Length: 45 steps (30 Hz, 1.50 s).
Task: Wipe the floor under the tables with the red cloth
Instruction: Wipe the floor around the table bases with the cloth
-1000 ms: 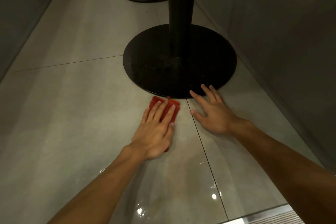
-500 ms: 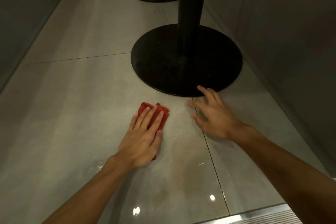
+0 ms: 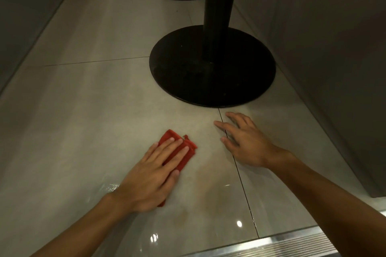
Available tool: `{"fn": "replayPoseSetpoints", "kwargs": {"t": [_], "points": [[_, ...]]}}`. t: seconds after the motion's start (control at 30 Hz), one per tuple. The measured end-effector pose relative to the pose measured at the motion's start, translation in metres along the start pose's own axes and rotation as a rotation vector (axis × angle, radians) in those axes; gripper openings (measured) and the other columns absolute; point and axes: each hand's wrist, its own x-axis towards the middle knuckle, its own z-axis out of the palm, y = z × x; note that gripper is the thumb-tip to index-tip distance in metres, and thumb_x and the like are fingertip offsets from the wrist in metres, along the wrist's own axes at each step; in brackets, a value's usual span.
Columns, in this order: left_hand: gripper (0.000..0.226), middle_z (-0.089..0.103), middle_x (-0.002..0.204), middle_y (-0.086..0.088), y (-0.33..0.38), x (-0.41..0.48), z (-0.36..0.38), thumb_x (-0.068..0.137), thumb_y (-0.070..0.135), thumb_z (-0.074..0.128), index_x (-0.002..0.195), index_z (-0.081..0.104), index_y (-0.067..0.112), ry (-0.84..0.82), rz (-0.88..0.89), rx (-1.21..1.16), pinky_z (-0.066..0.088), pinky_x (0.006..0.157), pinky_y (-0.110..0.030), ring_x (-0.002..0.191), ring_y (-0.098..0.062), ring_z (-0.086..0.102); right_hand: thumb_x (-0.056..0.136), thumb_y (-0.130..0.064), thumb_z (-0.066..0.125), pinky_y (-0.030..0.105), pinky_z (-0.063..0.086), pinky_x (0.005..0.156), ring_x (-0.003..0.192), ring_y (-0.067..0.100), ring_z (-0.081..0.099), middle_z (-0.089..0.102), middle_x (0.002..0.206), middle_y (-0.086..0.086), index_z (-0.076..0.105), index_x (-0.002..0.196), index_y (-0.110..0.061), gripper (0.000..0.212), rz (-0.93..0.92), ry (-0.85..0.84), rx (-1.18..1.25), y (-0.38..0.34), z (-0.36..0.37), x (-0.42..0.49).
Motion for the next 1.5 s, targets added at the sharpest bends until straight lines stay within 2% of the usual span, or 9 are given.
{"fn": "replayPoseSetpoints", "kwargs": {"t": [0.1, 0.17, 0.3, 0.5, 0.73, 0.97, 1.13, 1.33, 1.5], "points": [[0.063, -0.003, 0.162, 0.009, -0.001, 0.008, 0.0, 0.096, 0.055, 0.0, 0.154, 0.002, 0.031, 0.009, -0.113, -0.009, -0.008, 0.119, -0.036, 0.145, -0.002, -0.019, 0.101, -0.043, 0.038, 0.04, 0.013, 0.12, 0.148, 0.022, 0.002, 0.011, 0.161, 0.0, 0.024, 0.151, -0.037, 0.052, -0.003, -0.004, 0.009, 0.0, 0.0, 0.0], [0.062, 0.0, 0.163, 0.006, 0.007, 0.01, 0.003, 0.097, 0.051, 0.006, 0.154, 0.006, 0.028, 0.032, -0.128, -0.001, -0.01, 0.119, -0.036, 0.145, -0.004, -0.018, 0.101, -0.043, 0.037, 0.04, 0.012, 0.12, 0.148, 0.022, 0.001, 0.01, 0.161, 0.0, 0.023, 0.151, -0.037, 0.052, -0.002, -0.014, 0.005, -0.001, 0.0, 0.0], [0.056, 0.009, 0.163, 0.003, 0.031, 0.001, 0.01, 0.101, 0.043, 0.016, 0.155, 0.013, 0.027, 0.028, 0.001, 0.013, 0.001, 0.119, -0.042, 0.149, -0.011, -0.006, 0.101, -0.044, 0.036, 0.04, 0.011, 0.12, 0.148, 0.022, 0.0, 0.009, 0.162, 0.0, 0.022, 0.151, -0.038, 0.053, 0.004, -0.012, -0.016, -0.002, 0.0, 0.0], [0.054, 0.013, 0.162, 0.008, 0.022, -0.04, 0.006, 0.102, 0.039, 0.026, 0.154, 0.017, 0.028, -0.008, 0.122, 0.012, 0.005, 0.119, -0.039, 0.149, -0.012, 0.005, 0.101, -0.043, 0.036, 0.039, 0.01, 0.12, 0.148, 0.023, 0.001, 0.01, 0.161, 0.001, 0.023, 0.151, -0.037, 0.052, -0.003, -0.005, -0.011, 0.0, 0.001, 0.0], [0.055, 0.019, 0.161, 0.003, -0.012, -0.053, 0.007, 0.101, 0.041, 0.024, 0.154, 0.019, 0.026, 0.113, -0.17, -0.011, 0.007, 0.119, -0.04, 0.149, -0.013, 0.008, 0.101, -0.045, 0.033, 0.039, 0.011, 0.119, 0.148, 0.024, 0.002, 0.012, 0.161, 0.002, 0.024, 0.151, -0.037, 0.051, -0.003, 0.001, -0.015, 0.001, 0.003, 0.0], [0.058, 0.024, 0.159, -0.005, 0.066, -0.061, 0.032, 0.096, 0.036, 0.029, 0.151, 0.031, 0.015, 0.24, -0.35, -0.055, 0.015, 0.115, -0.047, 0.148, -0.022, 0.019, 0.097, -0.048, 0.026, 0.039, 0.008, 0.119, 0.148, 0.025, 0.002, 0.012, 0.161, 0.003, 0.024, 0.151, -0.036, 0.055, 0.008, 0.016, -0.019, -0.001, 0.007, -0.002], [0.059, 0.031, 0.156, -0.01, 0.113, -0.037, 0.043, 0.092, 0.032, 0.033, 0.147, 0.039, 0.011, 0.24, -0.522, -0.101, 0.021, 0.112, -0.052, 0.146, -0.026, 0.023, 0.092, -0.051, 0.023, 0.039, 0.009, 0.12, 0.148, 0.026, 0.003, 0.013, 0.161, 0.003, 0.024, 0.15, -0.038, 0.059, 0.015, 0.022, -0.025, 0.001, 0.01, 0.0], [0.057, 0.026, 0.159, -0.006, 0.095, -0.05, 0.039, 0.096, 0.034, 0.028, 0.149, 0.033, 0.013, 0.261, -0.439, -0.053, 0.016, 0.114, -0.048, 0.148, -0.022, 0.017, 0.096, -0.049, 0.027, 0.039, 0.009, 0.12, 0.148, 0.025, 0.003, 0.013, 0.161, 0.003, 0.025, 0.15, -0.038, 0.055, 0.011, 0.035, -0.007, 0.003, 0.011, -0.001], [0.06, 0.023, 0.159, -0.008, 0.065, -0.043, 0.032, 0.097, 0.036, 0.02, 0.151, 0.029, 0.013, 0.26, -0.526, -0.015, 0.012, 0.119, -0.047, 0.148, -0.022, 0.014, 0.101, -0.042, 0.033, 0.038, 0.007, 0.12, 0.148, 0.023, -0.001, 0.01, 0.162, 0.002, 0.023, 0.151, -0.038, 0.051, 0.01, 0.024, -0.009, 0.001, 0.009, -0.001]]}}
